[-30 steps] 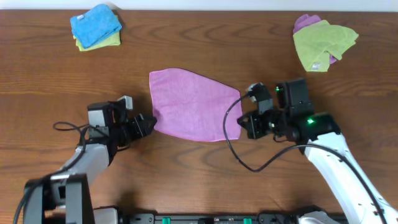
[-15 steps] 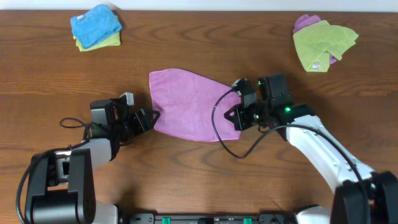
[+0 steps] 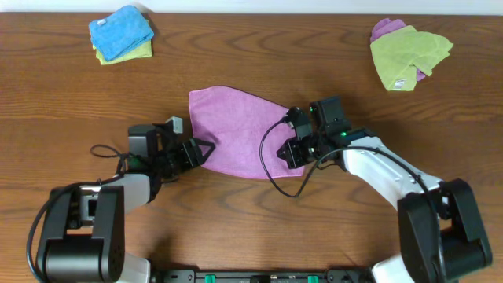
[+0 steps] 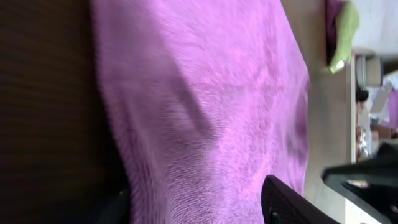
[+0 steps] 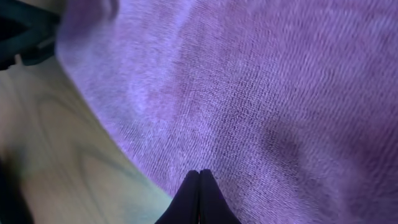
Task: Fold the cloth
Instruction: 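Grasp the cloth's left and right edges with both grippers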
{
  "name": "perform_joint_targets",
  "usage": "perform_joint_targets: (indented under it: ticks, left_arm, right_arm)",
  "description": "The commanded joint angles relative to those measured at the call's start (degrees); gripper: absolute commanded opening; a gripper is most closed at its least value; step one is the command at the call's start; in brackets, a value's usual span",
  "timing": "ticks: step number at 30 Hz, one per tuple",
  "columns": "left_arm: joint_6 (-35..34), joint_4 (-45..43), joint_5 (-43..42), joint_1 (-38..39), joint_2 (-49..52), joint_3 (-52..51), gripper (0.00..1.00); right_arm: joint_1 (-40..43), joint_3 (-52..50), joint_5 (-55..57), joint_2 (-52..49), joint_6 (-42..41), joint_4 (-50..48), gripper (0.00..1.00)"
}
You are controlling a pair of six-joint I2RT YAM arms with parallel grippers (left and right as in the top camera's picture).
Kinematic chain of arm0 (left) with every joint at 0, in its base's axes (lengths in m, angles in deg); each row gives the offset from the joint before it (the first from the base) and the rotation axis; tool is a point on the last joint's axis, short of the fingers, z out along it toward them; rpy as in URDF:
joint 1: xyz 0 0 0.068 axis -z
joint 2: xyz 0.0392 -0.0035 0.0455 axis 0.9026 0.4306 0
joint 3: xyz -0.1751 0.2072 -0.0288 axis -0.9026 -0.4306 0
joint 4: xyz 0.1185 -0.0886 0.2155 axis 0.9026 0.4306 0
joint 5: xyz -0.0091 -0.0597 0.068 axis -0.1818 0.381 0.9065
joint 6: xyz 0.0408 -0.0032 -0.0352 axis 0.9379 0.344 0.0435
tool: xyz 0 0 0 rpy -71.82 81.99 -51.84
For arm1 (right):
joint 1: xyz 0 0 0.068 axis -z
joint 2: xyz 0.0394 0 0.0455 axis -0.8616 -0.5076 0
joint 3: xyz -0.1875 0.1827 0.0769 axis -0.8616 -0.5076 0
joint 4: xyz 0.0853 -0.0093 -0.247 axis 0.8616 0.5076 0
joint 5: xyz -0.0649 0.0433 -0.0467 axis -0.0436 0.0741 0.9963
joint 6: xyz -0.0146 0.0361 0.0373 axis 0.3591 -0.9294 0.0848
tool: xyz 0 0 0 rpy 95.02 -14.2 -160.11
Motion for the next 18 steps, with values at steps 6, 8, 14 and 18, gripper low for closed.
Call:
perform_joint_targets:
  ticks: [6,8,14,18]
  left_arm:
    - [-2.4,-0.2,0.2,3.6,1.3,-0.2,0.63]
    - [-2.9,-0.3,0.2,3.6,1.3,-0.2,0.63]
    - [-5.4,-2.0,-3.0,3.6,1.3,-0.2,0.63]
    - [-7.9,-4.2,-6.4,3.6,1.3,-0.2,0.64]
  right_arm:
    - [-0.5,1.2,9.0,-0.7,-0.7,0.5,0.01]
    - [-0.5,1.2,11.2,-0.7,-0.7,0.9,0.02]
    - [-0.5,1.1,17.6,-0.7,-1.1,1.6,0.02]
    - [-0.5,1.1,17.9,-0.7,-1.1,1.6,0.02]
